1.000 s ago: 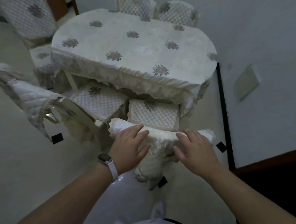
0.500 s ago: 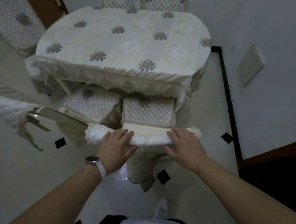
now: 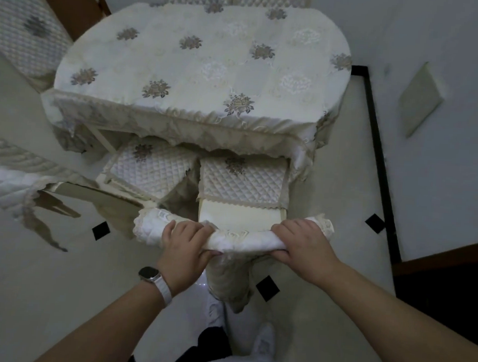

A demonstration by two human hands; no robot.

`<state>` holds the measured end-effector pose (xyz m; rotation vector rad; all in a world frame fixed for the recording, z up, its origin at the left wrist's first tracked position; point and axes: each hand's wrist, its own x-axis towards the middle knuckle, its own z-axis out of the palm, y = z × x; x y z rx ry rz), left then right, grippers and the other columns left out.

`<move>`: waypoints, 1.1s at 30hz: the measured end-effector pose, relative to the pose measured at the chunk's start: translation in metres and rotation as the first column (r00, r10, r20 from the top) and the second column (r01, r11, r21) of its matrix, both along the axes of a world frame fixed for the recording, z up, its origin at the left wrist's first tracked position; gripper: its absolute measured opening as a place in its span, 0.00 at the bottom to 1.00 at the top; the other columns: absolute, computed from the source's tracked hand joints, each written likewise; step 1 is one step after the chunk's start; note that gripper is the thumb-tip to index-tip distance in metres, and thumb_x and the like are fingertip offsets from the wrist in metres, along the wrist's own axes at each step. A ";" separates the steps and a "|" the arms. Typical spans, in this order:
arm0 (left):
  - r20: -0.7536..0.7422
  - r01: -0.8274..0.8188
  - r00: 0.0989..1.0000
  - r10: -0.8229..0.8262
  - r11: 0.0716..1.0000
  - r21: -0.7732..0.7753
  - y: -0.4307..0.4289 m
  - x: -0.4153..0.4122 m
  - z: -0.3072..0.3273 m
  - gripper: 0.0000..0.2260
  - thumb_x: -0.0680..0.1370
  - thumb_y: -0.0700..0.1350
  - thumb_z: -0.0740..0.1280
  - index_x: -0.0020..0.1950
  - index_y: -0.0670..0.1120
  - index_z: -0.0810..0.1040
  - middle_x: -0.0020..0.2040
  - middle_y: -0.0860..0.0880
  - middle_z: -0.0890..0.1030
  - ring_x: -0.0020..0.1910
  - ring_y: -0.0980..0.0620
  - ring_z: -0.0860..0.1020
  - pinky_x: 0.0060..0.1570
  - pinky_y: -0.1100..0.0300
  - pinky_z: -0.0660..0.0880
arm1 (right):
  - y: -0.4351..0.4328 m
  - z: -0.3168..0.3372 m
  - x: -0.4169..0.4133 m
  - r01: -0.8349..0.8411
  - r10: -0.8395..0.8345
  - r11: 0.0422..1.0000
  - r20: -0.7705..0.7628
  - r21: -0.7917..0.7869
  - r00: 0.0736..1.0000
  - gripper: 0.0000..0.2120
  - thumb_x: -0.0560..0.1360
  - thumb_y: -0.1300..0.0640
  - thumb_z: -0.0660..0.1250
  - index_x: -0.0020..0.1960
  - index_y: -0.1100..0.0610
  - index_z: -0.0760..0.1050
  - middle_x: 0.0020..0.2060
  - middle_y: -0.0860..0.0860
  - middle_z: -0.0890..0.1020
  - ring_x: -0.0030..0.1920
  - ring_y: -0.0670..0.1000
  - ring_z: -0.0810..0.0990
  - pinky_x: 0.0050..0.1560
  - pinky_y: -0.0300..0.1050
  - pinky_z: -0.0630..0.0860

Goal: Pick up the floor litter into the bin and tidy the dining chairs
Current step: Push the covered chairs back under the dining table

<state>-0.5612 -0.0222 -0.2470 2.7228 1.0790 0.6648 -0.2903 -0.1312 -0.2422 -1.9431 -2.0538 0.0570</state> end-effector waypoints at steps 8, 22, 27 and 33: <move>0.075 0.039 0.996 -0.042 0.999 0.032 0.050 0.019 0.017 0.17 0.75 0.61 0.64 0.55 0.51 0.77 0.47 0.51 0.79 0.50 0.50 0.73 0.56 0.45 0.67 | 0.040 0.027 0.016 0.058 -0.058 0.996 -0.013 0.066 0.998 0.19 0.67 0.42 0.65 0.49 0.54 0.79 0.39 0.49 0.80 0.39 0.54 0.78 0.40 0.46 0.71; 0.044 0.134 0.990 -0.132 0.990 -0.036 0.173 0.035 0.036 0.20 0.76 0.67 0.60 0.55 0.53 0.77 0.48 0.54 0.79 0.50 0.51 0.75 0.56 0.48 0.67 | 0.137 0.036 0.019 0.148 -0.149 0.988 0.023 0.040 0.989 0.18 0.68 0.38 0.62 0.46 0.51 0.76 0.37 0.48 0.76 0.36 0.55 0.76 0.35 0.47 0.68; 0.054 0.155 0.987 -0.152 0.986 -0.053 0.204 0.042 0.033 0.19 0.73 0.66 0.63 0.54 0.53 0.78 0.47 0.53 0.79 0.50 0.50 0.74 0.55 0.50 0.65 | 0.158 0.034 0.017 0.207 -0.207 0.978 0.023 -0.008 0.978 0.19 0.69 0.38 0.62 0.48 0.51 0.77 0.39 0.48 0.77 0.39 0.54 0.77 0.36 0.49 0.71; 0.071 0.187 0.981 -0.183 0.980 -0.063 0.233 0.051 0.022 0.20 0.74 0.65 0.62 0.54 0.53 0.80 0.47 0.54 0.79 0.50 0.50 0.76 0.57 0.52 0.62 | 0.176 0.031 0.016 0.268 -0.268 0.963 -0.026 -0.019 0.963 0.20 0.71 0.38 0.63 0.54 0.51 0.78 0.42 0.47 0.80 0.42 0.54 0.78 0.41 0.49 0.72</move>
